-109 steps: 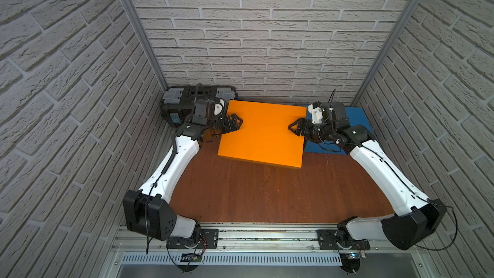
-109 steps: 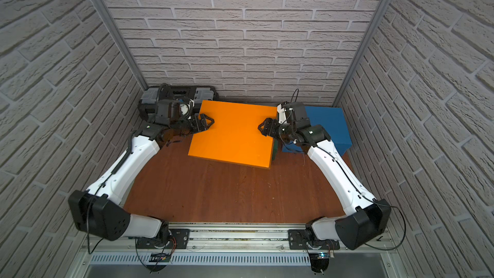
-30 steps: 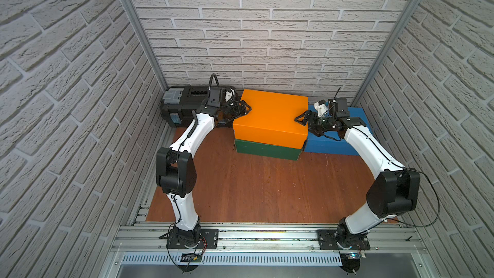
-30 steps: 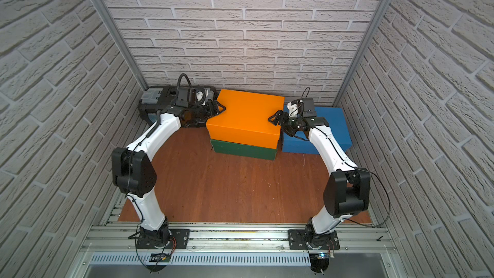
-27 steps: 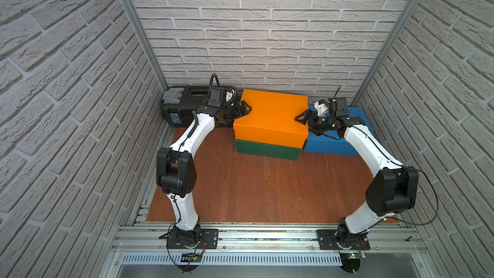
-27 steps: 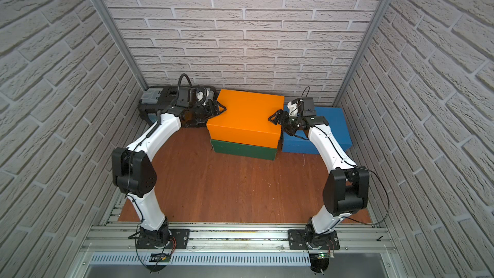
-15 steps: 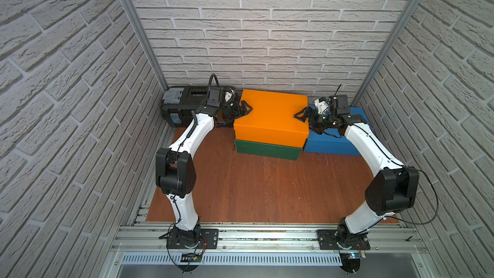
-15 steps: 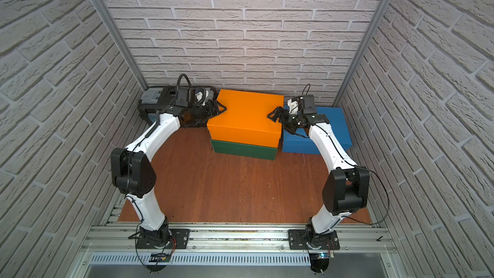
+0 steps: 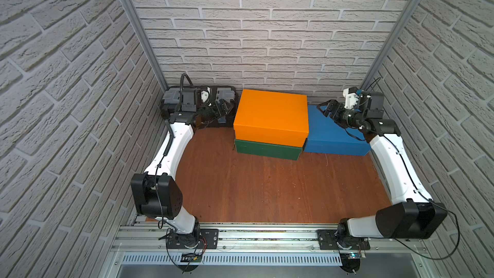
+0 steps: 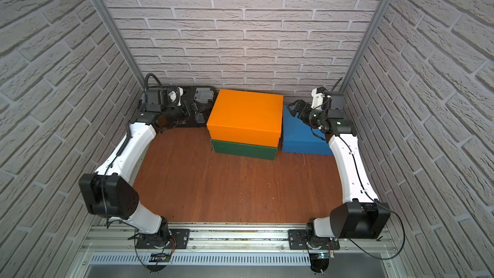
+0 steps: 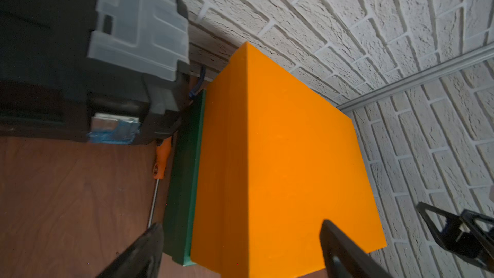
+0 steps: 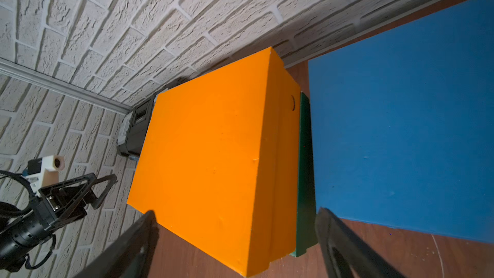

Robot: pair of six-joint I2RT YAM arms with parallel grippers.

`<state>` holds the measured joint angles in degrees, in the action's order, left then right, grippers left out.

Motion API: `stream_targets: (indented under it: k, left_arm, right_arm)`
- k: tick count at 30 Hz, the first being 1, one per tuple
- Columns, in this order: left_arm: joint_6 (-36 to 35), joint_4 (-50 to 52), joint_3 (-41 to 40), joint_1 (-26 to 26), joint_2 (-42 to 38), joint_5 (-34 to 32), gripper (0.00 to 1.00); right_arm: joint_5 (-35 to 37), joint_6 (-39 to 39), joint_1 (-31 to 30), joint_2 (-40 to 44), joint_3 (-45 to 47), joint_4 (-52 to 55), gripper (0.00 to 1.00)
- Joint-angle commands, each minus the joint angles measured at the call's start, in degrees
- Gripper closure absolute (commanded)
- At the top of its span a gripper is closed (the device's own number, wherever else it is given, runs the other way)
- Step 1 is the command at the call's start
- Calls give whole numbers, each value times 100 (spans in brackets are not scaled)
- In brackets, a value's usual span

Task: Stack the shoeboxes
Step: Move the shoeboxes to the center of the board.

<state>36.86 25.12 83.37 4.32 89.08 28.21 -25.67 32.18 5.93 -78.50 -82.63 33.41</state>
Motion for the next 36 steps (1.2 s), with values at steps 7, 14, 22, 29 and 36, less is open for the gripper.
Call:
stream_targets:
  k: [7,14,22,29,36]
  left_arm:
    - [77,-460,-1233,-146,211,181,40]
    - [314,-827,-1403,-67,846,283,46]
    - [449,-996,-1254,144,1431,237,44]
    - [435,-1006,-1131,288,1787,230,35]
    - [423,-1217,-1166,342,1949,410,23]
  right_arm:
    - [-326,772,61,190,2406,-1016,70]
    - [-249,1036,-127,-65,2945,-1582,71]
    - [139,1300,-580,-636,2904,-2175,71]
    - [683,1695,-690,-557,3350,-2855,74]
    - [574,1890,-891,-884,3450,-3332,72]
